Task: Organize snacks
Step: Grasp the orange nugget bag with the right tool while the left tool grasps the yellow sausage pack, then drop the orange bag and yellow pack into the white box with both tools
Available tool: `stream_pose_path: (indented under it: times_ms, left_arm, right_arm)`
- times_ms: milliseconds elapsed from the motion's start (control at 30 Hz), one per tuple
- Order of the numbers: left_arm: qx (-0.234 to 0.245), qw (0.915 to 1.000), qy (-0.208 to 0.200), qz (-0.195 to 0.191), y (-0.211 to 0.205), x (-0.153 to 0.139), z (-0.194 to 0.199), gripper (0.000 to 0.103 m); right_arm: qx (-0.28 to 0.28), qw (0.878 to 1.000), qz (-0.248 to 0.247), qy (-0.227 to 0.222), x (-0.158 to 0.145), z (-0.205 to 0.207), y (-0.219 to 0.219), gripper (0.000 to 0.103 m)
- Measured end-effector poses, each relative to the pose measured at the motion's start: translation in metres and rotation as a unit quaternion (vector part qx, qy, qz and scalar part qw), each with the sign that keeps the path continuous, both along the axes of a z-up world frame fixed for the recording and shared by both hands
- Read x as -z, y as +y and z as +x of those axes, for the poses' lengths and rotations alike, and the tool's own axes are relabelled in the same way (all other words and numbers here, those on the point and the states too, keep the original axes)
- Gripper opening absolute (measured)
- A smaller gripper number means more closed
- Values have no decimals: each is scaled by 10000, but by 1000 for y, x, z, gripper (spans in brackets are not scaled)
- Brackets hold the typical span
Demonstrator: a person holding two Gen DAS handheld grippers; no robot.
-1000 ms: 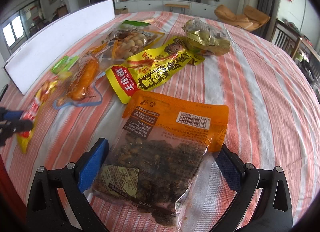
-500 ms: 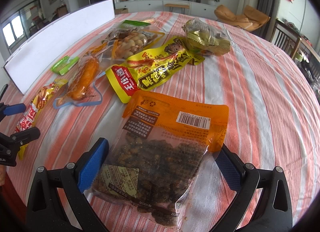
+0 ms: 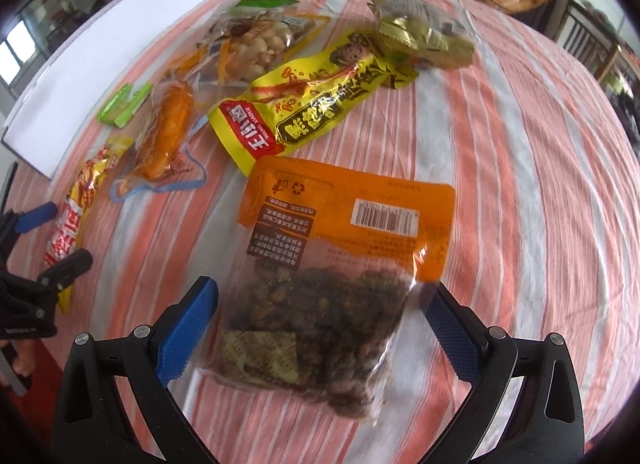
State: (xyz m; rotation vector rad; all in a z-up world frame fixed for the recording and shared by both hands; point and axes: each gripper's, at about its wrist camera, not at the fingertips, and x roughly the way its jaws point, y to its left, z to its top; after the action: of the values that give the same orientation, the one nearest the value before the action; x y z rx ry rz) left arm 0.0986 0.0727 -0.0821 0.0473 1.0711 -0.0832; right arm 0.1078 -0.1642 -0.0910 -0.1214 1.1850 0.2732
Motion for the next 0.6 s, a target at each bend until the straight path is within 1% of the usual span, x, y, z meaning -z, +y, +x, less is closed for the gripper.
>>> stream_pose_path:
  times_ms: [67, 100, 133, 167, 200, 233, 267, 300, 367, 400, 467, 500, 567, 600]
  left_arm:
    - [12, 10000, -17, -26, 0, -1, -2, 97]
    - [45, 9999, -96, -30, -1, -4, -4, 79]
    - [156, 9997, -179, -96, -3, -8, -7, 50]
    - [167, 9996, -210, -17, -5, -10, -8, 45]
    - [113, 9997, -189, 48, -4, -10, -9, 42]
    - [96, 9997, -167, -144, -1, -10, -10, 41]
    - [67, 9990, -206, -397, 4, -11, -13, 41]
    - [35, 9978, -185, -640, 8, -12, -15, 40]
    - [-17, 9937, -242, -1097, 15, -19, -22, 40]
    - [-5, 9925, -301, -1183, 16, -24, -25, 40]
    - [-8, 9886, -456, -1433, 20, -42, -29, 40]
    - [-12, 9865, -506, -1561, 21, -50, -28, 41]
    - [-70, 9802, -663, -1862, 36, -73, -25, 41]
    - [-136, 9781, -774, -1927, 47, -87, -21, 41]
  right_arm:
    - [100, 9997, -204, -24, 3, -7, 2, 102]
    - [104, 9996, -252, -108, 3, -11, 3, 102]
    - [147, 9996, -202, -164, 3, -14, 1, 102]
    - [171, 9995, -179, -218, 2, -16, 0, 101]
    - [158, 9993, -131, -297, 1, -19, -3, 96]
    - [127, 9992, -106, -364, -1, -23, -5, 81]
    - [65, 9990, -103, -441, -6, -29, -8, 78]
    - [35, 9993, 88, -360, -11, -31, -14, 75]
    - [129, 9981, 535, -263, -21, -34, -27, 74]
    - [209, 9960, 812, -296, -32, -37, -34, 74]
    - [203, 9920, 1191, -361, -46, -40, -31, 74]
    - [142, 9901, 1343, -390, -57, -39, -28, 74]
    - [-45, 9878, 1510, -385, -69, -30, -10, 74]
    - [-171, 9862, 1608, -358, -77, -23, 4, 74]
